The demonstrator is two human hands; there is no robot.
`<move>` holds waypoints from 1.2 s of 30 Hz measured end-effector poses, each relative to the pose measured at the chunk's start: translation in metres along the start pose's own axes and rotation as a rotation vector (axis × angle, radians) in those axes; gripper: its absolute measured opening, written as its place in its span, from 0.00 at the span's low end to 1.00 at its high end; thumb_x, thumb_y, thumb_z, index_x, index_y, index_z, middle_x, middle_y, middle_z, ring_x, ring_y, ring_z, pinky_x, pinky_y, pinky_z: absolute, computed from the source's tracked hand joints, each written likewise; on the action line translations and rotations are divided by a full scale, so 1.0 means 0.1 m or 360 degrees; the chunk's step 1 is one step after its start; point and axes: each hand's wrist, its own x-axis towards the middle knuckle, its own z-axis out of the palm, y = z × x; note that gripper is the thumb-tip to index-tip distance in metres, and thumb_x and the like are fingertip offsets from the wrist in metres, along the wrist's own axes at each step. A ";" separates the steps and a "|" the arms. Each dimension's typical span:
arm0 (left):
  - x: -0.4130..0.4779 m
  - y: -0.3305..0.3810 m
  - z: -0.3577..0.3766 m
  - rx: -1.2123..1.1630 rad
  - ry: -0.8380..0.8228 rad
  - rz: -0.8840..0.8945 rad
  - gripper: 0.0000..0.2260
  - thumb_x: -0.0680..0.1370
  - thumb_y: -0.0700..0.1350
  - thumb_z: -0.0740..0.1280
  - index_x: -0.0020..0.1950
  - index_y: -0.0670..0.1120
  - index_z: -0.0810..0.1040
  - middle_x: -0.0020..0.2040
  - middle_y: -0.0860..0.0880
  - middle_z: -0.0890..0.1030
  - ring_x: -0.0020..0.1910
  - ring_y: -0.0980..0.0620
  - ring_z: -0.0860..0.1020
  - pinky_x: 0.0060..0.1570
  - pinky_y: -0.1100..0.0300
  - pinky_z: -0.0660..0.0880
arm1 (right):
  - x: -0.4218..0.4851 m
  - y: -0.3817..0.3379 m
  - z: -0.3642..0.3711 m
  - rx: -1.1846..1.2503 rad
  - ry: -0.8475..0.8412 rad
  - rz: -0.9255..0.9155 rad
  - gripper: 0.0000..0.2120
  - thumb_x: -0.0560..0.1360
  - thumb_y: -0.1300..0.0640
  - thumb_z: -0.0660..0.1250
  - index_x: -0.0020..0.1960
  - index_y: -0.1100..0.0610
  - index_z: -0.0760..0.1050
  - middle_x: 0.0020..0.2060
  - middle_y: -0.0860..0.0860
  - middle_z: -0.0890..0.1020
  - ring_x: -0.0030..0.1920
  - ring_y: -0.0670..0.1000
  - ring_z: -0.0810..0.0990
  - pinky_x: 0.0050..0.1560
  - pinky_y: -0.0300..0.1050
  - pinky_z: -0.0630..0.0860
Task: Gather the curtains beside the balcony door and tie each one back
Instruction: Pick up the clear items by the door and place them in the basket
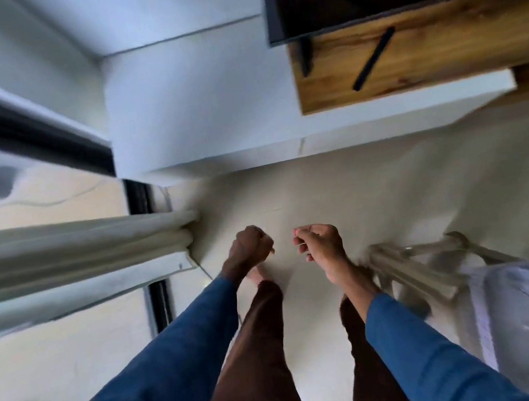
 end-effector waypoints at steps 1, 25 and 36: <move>0.04 -0.19 -0.17 -0.0007 0.0017 -0.0023 0.12 0.73 0.46 0.64 0.44 0.44 0.86 0.43 0.46 0.87 0.45 0.45 0.84 0.48 0.55 0.80 | -0.01 -0.04 0.24 -0.0056 -0.0042 0.0007 0.05 0.78 0.60 0.69 0.45 0.57 0.82 0.38 0.53 0.85 0.31 0.47 0.78 0.27 0.38 0.70; 0.78 -2.02 -2.27 0.0767 0.1013 0.0427 0.17 0.67 0.38 0.58 0.55 0.40 0.76 0.54 0.39 0.78 0.58 0.40 0.75 0.61 0.50 0.73 | 0.60 -0.82 3.18 -0.1009 -0.0625 0.0085 0.07 0.78 0.62 0.69 0.50 0.66 0.83 0.35 0.56 0.83 0.28 0.48 0.75 0.23 0.35 0.66; 1.71 -2.86 -2.10 0.0113 0.0437 -0.0840 0.18 0.78 0.43 0.64 0.67 0.41 0.72 0.66 0.41 0.75 0.66 0.40 0.75 0.64 0.46 0.71 | 1.75 -0.62 4.23 -0.1439 -0.0860 -0.0126 0.09 0.78 0.61 0.66 0.50 0.65 0.84 0.39 0.56 0.85 0.30 0.48 0.78 0.24 0.34 0.70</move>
